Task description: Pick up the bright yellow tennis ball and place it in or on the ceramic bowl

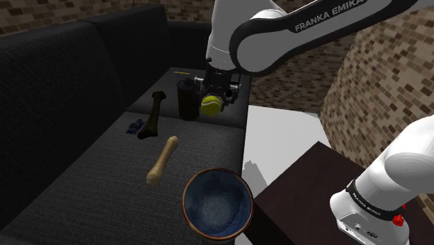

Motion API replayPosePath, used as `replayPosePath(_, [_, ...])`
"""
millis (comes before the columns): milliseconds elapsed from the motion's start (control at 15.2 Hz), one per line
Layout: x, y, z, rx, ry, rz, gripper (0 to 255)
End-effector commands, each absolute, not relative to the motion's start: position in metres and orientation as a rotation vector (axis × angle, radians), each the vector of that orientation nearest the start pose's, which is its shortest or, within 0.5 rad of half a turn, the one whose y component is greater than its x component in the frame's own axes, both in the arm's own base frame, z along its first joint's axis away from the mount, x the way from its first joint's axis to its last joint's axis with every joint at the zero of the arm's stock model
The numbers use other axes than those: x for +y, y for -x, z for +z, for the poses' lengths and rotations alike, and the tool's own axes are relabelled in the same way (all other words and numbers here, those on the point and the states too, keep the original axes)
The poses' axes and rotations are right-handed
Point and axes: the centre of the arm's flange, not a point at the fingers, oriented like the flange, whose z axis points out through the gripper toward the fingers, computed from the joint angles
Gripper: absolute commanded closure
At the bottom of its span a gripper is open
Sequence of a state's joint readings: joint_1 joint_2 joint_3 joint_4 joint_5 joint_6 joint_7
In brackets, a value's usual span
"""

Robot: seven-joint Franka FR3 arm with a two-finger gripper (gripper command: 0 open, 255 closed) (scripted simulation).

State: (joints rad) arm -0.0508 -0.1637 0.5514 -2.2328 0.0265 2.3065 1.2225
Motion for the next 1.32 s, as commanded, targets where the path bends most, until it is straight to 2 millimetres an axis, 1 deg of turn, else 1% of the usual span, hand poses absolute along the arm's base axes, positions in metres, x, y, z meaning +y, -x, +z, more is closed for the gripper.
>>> replayPosePath(0, [0.268, -0.435, 0.454, 1.080, 2.808, -0.284, 255])
replayPosePath(1122, [0.393, -0.249, 0.459, 1.080, 2.808, -0.284, 255])
replayPosePath(1188, [0.404, -0.232, 0.459, 1.080, 2.808, -0.284, 255])
replayPosePath(1254, [0.404, -0.232, 0.454, 1.080, 2.808, -0.284, 255])
